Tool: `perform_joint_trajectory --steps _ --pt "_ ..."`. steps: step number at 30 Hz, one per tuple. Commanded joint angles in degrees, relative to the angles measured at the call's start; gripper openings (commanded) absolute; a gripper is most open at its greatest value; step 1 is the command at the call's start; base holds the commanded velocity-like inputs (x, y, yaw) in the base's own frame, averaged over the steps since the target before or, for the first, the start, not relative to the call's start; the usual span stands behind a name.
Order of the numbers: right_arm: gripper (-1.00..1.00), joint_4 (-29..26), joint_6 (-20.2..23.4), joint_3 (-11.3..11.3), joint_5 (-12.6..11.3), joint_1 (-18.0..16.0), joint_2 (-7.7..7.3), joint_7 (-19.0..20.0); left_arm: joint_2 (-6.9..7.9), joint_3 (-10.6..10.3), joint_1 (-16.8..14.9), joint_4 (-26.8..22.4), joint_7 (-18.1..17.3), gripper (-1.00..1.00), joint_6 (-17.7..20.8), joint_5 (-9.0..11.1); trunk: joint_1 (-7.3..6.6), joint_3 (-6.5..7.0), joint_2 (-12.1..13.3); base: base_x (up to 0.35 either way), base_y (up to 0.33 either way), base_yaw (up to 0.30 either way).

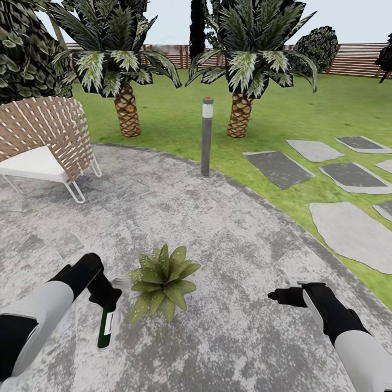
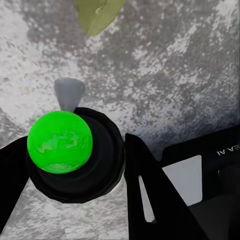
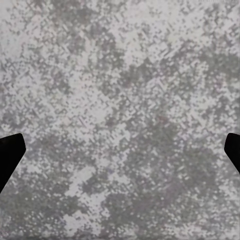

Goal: Pick up the pesticide atomizer in the garden and spray insectifuge to fully cover both potted plants in the garden.

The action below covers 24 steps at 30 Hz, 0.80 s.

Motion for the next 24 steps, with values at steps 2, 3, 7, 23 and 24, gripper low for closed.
perform_joint_trajectory --steps 2,3,7,23,24 --pt "1.0 -0.1 0.3 -0.1 -0.1 0.0 0.01 0.2 0.02 -0.1 -0.2 -0.1 -0.6 -1.0 0.2 -0.7 -0.01 -0.05 0.0 0.0 0.0 0.0" --pt "1.0 0.0 0.3 -0.1 -0.1 0.0 0.01 0.1 0.02 -0.1 -0.3 -0.1 -0.6 -1.0 0.2 -0.7 -0.01 -0.05 0.0 0.0 0.0 0.0" --pt "1.0 -0.1 0.3 -0.1 -0.1 0.0 0.01 0.1 -0.07 -0.2 -0.1 -0.1 -0.6 -1.0 0.2 -0.7 -0.01 -0.05 0.0 0.0 0.0 0.002" --pt "1.0 0.1 0.3 -0.1 -0.1 0.0 0.1 0.1 -0.24 0.0 4.1 -0.7 -0.5 -1.0 0.1 -0.7 -0.01 -0.05 0.0 0.0 0.0 0.192" --pt "1.0 0.1 0.3 -0.1 -0.1 0.0 0.1 0.1 -0.24 0.0 4.1 -0.7 -0.5 -1.0 0.1 -0.7 -0.01 -0.05 0.0 0.006 0.0 0.026"
